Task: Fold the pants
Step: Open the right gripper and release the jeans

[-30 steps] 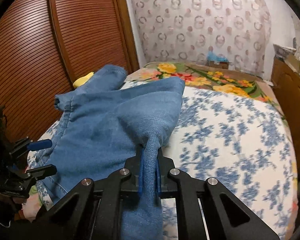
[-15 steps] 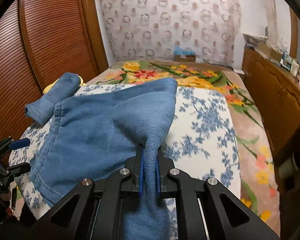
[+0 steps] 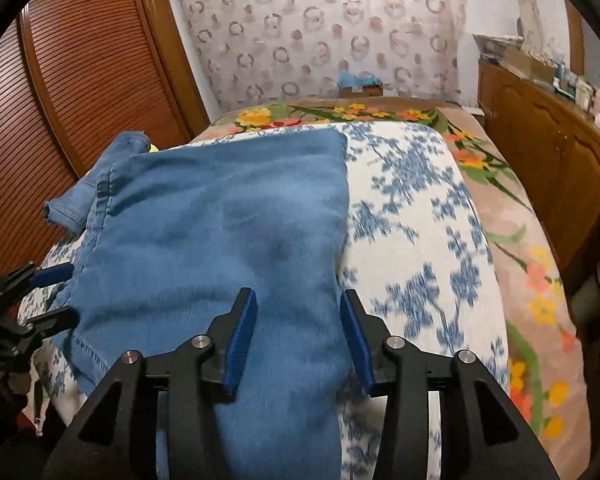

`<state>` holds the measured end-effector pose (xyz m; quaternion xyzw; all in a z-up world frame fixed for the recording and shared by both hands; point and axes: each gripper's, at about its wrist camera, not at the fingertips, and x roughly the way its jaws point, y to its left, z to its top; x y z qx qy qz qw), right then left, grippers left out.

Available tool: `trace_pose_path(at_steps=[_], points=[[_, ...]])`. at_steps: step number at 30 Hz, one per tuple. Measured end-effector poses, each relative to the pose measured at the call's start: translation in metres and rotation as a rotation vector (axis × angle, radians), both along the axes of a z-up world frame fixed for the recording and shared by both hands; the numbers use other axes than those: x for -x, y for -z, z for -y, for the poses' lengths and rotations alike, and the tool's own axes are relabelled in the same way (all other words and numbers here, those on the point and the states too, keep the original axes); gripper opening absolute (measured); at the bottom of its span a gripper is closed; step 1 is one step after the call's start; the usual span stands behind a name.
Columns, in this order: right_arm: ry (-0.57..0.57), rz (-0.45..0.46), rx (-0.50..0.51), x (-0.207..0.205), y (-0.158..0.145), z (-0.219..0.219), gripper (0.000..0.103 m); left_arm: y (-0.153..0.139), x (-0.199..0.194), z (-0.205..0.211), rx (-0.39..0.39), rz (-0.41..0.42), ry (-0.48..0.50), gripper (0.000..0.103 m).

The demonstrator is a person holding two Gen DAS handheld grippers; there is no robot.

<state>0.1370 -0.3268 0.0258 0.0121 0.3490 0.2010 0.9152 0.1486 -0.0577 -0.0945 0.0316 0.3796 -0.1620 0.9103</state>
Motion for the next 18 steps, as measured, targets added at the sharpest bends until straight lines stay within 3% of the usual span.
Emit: trace_pose_path(at_steps=[11,18], points=[[0.055,-0.019,-0.085,0.057,0.003,0.021,0.058,0.006,-0.001,0.001,0.001,-0.011,-0.002,0.078],[0.067,-0.063,-0.116,0.052,0.016,0.022,0.061,0.011,-0.003,-0.001,0.007,-0.015,0.000,0.079]])
